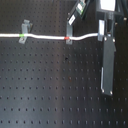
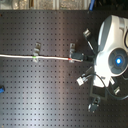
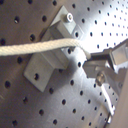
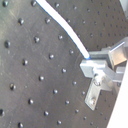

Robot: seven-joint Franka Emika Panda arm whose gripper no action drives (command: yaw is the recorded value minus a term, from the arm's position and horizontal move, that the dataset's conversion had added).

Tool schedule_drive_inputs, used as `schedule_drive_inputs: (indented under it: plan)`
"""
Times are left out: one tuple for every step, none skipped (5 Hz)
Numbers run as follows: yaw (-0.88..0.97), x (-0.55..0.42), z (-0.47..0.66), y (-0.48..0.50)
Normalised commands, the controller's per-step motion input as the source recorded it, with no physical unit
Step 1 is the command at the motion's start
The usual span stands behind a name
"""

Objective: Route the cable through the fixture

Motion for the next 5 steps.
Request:
schedule_drive_inputs:
  plan:
    - [-0.04, 0.035, -0.72, -0.012]
    - [0.0, 0.18, -0.75, -0.035]
    - [0.0, 0.109, -0.65, -0.039]
    - [0.17, 0.499, -0.04, 0.087]
    - [0.52, 0.297, 0.12, 0.185]
